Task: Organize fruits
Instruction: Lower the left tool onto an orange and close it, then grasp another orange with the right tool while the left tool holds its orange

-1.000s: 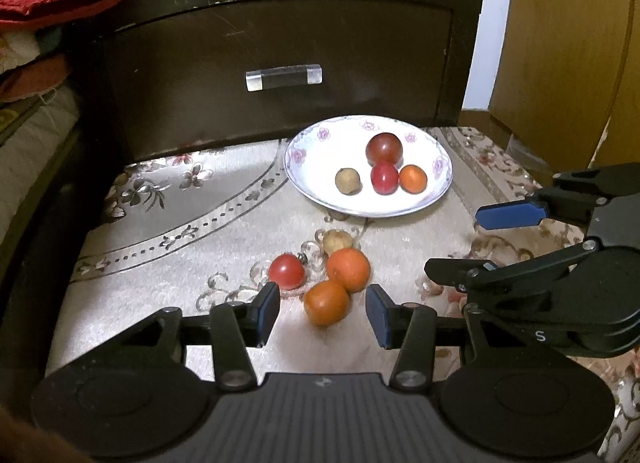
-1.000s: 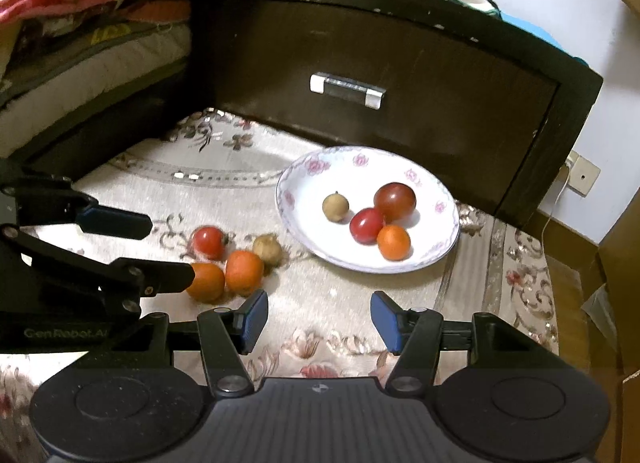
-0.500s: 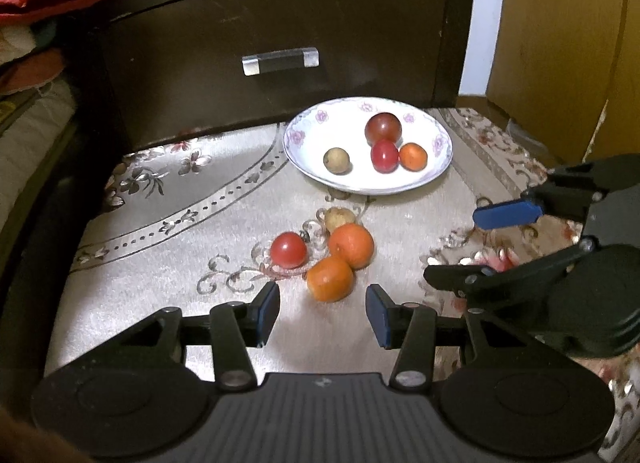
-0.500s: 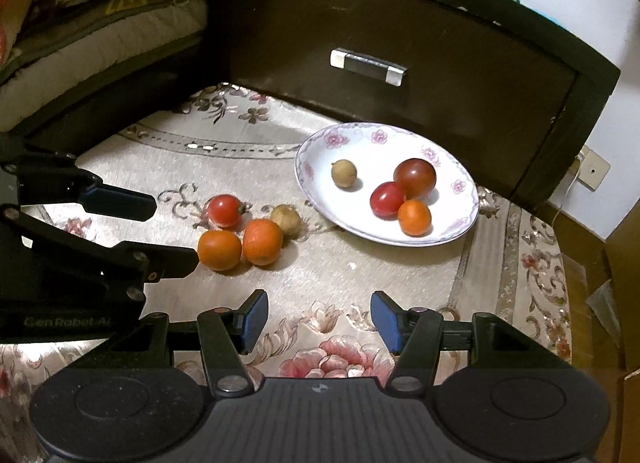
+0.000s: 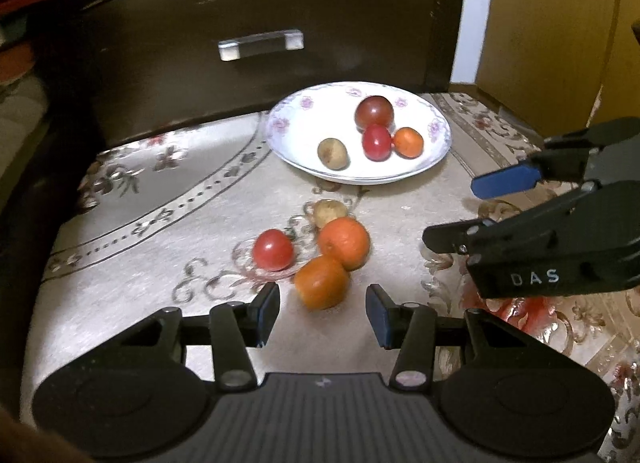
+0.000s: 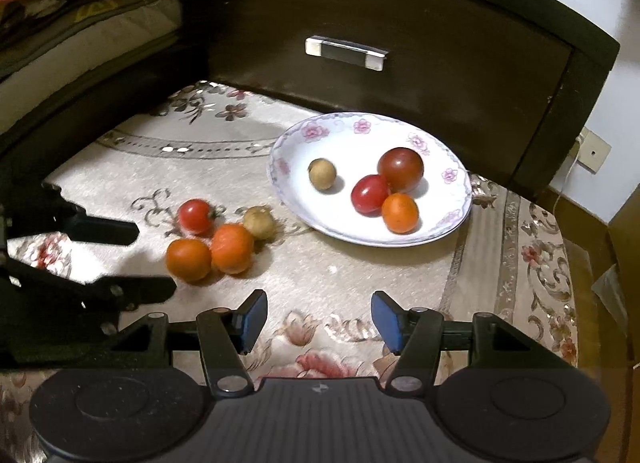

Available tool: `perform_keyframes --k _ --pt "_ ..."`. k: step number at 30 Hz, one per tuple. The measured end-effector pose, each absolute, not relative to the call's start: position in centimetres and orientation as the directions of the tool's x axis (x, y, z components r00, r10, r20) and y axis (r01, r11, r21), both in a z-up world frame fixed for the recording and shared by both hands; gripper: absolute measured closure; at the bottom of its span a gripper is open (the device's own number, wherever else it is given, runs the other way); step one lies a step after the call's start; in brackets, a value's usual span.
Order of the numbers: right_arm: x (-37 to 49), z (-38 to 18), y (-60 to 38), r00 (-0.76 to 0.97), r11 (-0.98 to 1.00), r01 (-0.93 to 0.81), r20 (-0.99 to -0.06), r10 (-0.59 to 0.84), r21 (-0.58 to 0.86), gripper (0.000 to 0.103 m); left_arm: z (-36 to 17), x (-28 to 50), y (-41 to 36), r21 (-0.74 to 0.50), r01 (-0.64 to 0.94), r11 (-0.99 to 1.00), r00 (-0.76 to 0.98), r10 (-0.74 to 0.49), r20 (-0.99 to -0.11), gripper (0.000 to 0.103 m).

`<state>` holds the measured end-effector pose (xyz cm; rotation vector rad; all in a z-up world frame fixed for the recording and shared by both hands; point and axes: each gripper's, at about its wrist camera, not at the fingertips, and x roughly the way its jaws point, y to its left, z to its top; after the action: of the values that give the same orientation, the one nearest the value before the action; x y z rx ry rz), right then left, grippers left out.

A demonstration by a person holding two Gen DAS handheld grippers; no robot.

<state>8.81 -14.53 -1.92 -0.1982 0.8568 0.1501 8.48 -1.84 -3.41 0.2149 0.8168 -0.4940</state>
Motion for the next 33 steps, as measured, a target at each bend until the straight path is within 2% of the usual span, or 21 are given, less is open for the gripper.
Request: perform_keyframes --k 8,10,12,20,33 --pt "9.3 -2.6 -15.3 0.629 0.976 -0.195 -0.776 0.046 -0.1 0.049 -4.7 9.9 -3.3 0.008 0.509 0.861 0.584 -0.338 -0.738 0.051" --pt "9.5 -2.6 -15.2 0.63 0.976 -0.198 -0.774 0.053 -0.094 0.049 -4.7 9.9 -3.0 0.002 0.498 0.867 0.582 -0.332 -0.742 0.06" --pt "9.7 -2.5 -15.2 0.633 0.975 -0.203 -0.772 0.063 -0.087 0.049 -4.6 9.9 -2.6 -0.007 0.493 0.87 0.577 -0.333 -0.745 0.064" --pt "10.6 -2.4 -13.9 0.628 0.968 -0.252 -0.764 0.151 -0.016 0.049 -4.0 9.1 -0.6 -0.03 0.479 0.877 0.574 -0.338 -0.746 0.064" --pt "12.5 -3.6 -11.0 0.605 0.938 -0.346 -0.761 0.235 0.014 0.051 -4.9 8.9 0.0 -0.01 0.482 0.876 0.564 -0.319 -0.762 0.064"
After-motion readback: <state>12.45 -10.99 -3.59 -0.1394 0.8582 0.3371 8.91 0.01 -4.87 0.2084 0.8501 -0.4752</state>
